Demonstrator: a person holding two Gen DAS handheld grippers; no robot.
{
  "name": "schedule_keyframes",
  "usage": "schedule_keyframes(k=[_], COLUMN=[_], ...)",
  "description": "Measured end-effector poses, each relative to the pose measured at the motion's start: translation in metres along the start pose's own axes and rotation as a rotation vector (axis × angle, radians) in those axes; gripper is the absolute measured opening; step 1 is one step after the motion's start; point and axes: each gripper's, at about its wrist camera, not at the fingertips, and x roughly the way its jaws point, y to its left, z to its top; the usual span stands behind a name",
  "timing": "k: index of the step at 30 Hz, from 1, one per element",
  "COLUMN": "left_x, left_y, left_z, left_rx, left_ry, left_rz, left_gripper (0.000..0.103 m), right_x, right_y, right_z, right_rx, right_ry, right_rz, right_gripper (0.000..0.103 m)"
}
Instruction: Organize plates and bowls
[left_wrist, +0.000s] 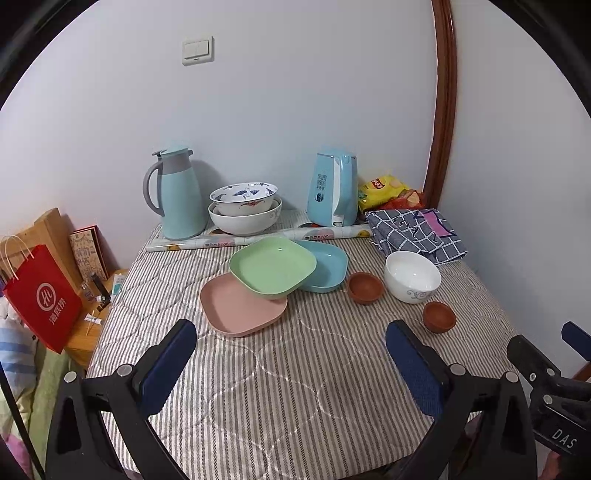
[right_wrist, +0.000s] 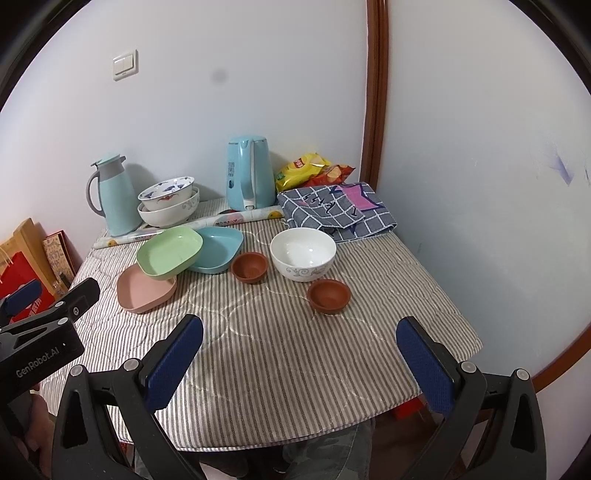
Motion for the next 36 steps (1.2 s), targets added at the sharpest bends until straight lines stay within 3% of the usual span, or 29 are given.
schedule_keyframes(k=[20,36], left_x=[0.041,0.108], left_y=[0.010,0.059], left_z=[0.051,0.073], left_rx=[0.028,-0.037], left_ry=[0.025,0.098], left_rz=[0.023,0.058], left_gripper=[0.103,0.103], right_x=[0.027,0.096], right_y=[0.004,0.021], right_z=[0.043,0.074], right_rx=[0.023,0.038], right_ry=[-0.003,0.079], right_rz=[0.010,0.085], right_gripper=[0.103,0.103])
